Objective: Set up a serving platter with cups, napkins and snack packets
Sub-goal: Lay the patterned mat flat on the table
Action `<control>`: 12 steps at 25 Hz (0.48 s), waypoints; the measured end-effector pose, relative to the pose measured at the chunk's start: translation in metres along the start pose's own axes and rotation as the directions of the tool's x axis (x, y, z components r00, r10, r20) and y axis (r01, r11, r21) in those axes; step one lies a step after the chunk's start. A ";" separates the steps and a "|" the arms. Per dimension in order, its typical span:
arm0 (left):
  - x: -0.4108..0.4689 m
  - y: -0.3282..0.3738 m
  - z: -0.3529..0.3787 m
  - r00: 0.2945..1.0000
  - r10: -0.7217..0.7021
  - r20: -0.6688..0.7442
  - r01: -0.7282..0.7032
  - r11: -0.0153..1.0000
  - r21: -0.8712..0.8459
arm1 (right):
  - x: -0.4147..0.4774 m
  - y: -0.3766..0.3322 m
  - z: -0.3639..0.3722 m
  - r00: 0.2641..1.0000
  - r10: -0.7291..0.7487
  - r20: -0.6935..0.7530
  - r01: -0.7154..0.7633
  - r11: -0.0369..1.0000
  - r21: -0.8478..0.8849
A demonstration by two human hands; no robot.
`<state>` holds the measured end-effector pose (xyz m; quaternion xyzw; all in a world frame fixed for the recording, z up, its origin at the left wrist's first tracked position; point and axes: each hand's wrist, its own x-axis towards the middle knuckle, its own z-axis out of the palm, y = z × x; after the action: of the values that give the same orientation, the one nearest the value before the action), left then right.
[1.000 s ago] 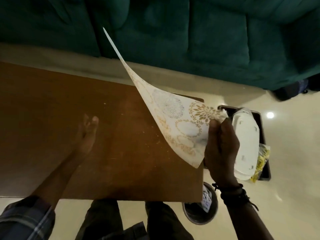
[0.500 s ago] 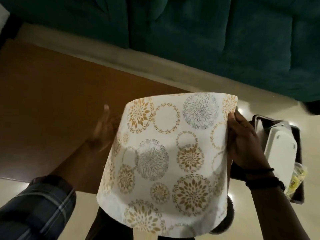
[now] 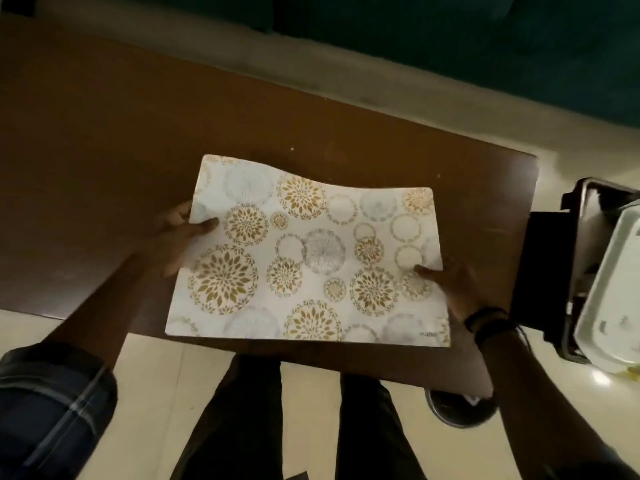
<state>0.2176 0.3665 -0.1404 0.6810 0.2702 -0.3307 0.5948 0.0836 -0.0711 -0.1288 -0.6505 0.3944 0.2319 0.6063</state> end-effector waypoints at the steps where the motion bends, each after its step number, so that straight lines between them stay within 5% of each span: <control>1: 0.003 0.000 0.001 0.999 0.012 -0.030 -0.012 1.000 0.006 | 0.000 0.010 0.010 0.999 0.031 -0.010 -0.031 0.999 0.012; 12: 0.018 -0.005 -0.019 0.959 0.115 -0.259 -0.104 0.993 0.057 | 0.012 0.040 0.069 0.980 -0.075 -0.182 0.054 0.992 -0.118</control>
<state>0.2278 0.3855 -0.1554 0.7451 0.3012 -0.2102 0.5568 0.0707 -0.0048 -0.1732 -0.7149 0.4142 0.1721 0.5364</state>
